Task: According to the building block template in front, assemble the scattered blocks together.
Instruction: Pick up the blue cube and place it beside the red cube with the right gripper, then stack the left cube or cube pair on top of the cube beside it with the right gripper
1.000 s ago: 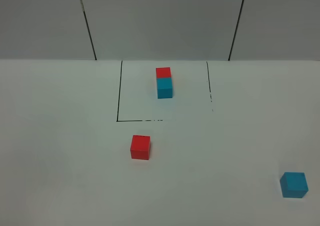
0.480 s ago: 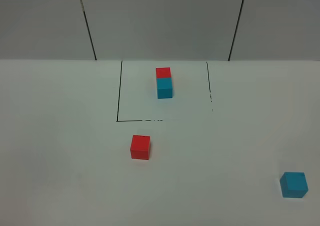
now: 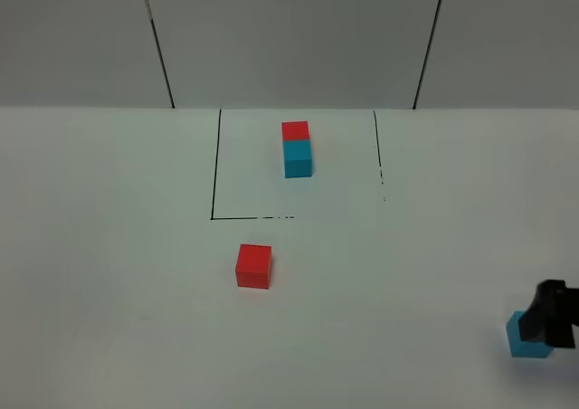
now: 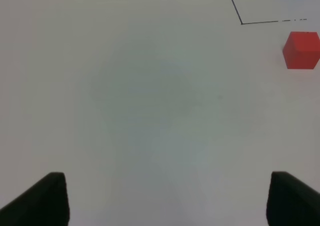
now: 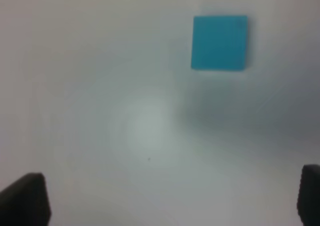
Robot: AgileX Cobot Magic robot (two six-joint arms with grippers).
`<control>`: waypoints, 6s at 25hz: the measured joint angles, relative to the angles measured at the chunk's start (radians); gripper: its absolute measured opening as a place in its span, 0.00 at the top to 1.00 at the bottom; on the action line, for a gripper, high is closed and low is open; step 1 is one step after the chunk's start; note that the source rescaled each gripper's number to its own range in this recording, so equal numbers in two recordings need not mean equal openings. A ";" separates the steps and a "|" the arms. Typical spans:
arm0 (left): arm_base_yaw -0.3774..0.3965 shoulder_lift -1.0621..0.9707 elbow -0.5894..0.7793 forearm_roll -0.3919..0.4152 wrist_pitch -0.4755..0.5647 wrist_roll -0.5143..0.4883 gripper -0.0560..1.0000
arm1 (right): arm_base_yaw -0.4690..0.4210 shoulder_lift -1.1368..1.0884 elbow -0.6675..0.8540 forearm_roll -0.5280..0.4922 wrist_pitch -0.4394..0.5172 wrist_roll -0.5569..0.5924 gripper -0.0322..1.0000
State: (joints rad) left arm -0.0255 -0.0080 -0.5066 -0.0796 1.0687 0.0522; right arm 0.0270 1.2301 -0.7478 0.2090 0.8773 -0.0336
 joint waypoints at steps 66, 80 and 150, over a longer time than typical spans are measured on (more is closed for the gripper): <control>0.000 0.000 0.000 0.000 -0.001 0.000 0.31 | 0.594 1.047 -1.060 -0.277 0.222 -0.807 0.94; 0.000 0.000 0.000 0.000 -0.001 0.000 0.31 | 0.607 1.097 -1.066 -0.236 0.167 -0.731 0.95; 0.000 0.000 0.000 0.000 -0.002 0.000 0.31 | 0.634 1.124 -1.227 -0.145 0.257 -0.729 0.14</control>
State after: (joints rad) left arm -0.0255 -0.0080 -0.5066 -0.0796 1.0668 0.0522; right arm 0.6606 2.3540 -1.9749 0.0636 1.1342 -0.7623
